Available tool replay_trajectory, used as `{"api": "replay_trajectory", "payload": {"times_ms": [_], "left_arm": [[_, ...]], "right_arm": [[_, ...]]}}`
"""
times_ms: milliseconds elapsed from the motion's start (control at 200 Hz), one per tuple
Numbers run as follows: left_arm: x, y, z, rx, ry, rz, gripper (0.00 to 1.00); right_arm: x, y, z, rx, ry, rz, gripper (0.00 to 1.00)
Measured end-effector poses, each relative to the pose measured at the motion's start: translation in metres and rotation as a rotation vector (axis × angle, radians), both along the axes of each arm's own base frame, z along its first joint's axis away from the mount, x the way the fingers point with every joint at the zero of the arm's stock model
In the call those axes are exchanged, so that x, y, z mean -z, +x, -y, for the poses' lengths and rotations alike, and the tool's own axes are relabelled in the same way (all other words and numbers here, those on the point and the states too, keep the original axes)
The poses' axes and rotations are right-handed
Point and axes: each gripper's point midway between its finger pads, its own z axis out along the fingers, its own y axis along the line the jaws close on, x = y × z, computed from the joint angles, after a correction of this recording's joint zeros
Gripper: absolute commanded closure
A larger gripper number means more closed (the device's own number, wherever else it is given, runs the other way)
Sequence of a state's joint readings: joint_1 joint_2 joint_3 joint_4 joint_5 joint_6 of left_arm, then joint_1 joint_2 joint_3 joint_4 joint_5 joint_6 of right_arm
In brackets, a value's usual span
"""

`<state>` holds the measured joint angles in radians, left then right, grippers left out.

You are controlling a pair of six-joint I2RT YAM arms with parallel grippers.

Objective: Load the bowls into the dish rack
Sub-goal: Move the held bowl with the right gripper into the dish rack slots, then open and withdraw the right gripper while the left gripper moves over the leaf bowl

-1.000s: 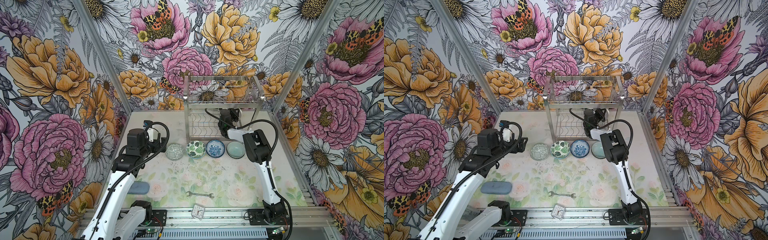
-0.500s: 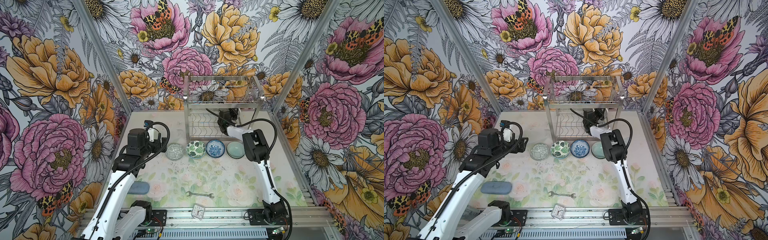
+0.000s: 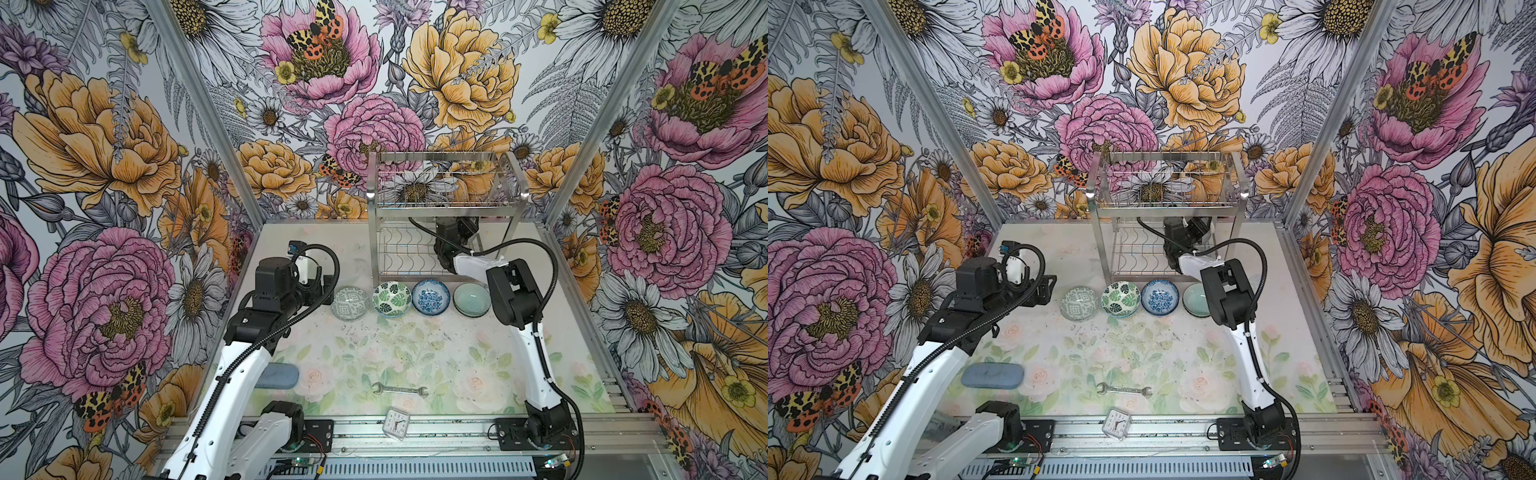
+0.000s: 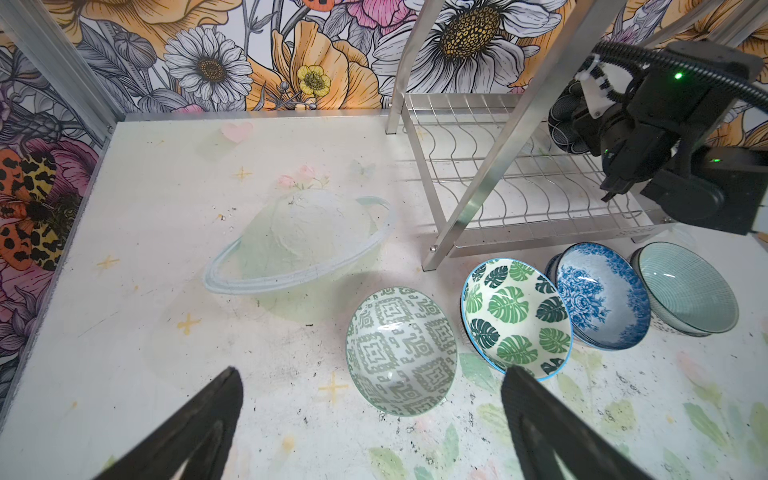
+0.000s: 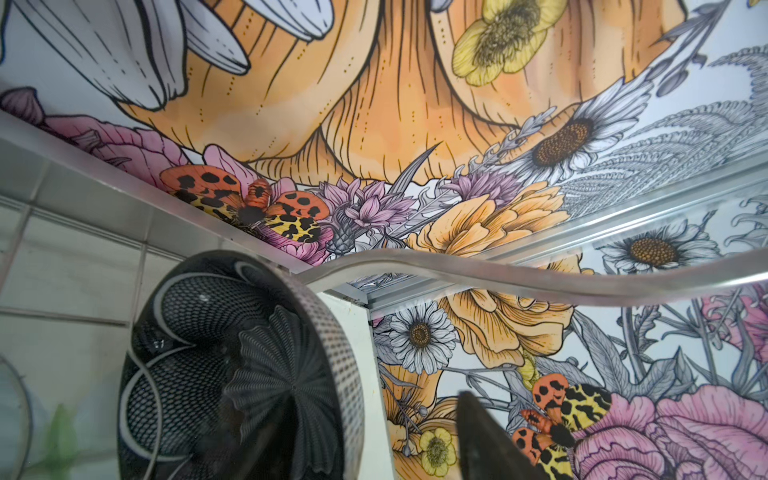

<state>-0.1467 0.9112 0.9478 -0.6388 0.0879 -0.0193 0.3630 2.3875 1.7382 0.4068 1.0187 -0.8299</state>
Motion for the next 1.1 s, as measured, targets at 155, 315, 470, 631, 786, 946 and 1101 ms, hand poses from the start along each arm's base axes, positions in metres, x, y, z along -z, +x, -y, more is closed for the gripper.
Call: {"api": "replay_trajectory", "payload": {"times_ms": [155,315,470,631,786,946,1101], "left_arm": [[-0.001,0.000,0.000,0.000,0.000,0.002,0.01],[-0.002,-0.001,0.000,0.002,-0.002,0.006,0.01],[-0.004,-0.003,0.003,0.011,-0.015,0.007,0.01],[-0.001,0.000,0.016,0.028,-0.044,-0.035,0.01],[0.020,0.000,0.049,0.094,-0.047,-0.115,0.01],[0.042,0.003,0.076,0.119,-0.044,-0.185,0.01],[0.066,0.017,0.101,0.132,-0.054,-0.223,0.01]], "right_arm": [[-0.026,-0.019,-0.004,-0.019,0.027,0.018,0.01],[-0.057,-0.051,-0.015,-0.066,0.081,0.040,0.00],[-0.058,-0.093,-0.042,-0.168,0.147,0.014,0.00],[-0.040,-0.147,-0.075,-0.303,0.247,-0.075,0.00],[-0.047,-0.200,-0.081,-0.387,0.437,-0.087,0.00],[-0.078,-0.241,-0.067,-0.417,0.673,-0.002,0.00],[-0.090,-0.264,-0.056,-0.418,0.804,0.045,0.00]]}}
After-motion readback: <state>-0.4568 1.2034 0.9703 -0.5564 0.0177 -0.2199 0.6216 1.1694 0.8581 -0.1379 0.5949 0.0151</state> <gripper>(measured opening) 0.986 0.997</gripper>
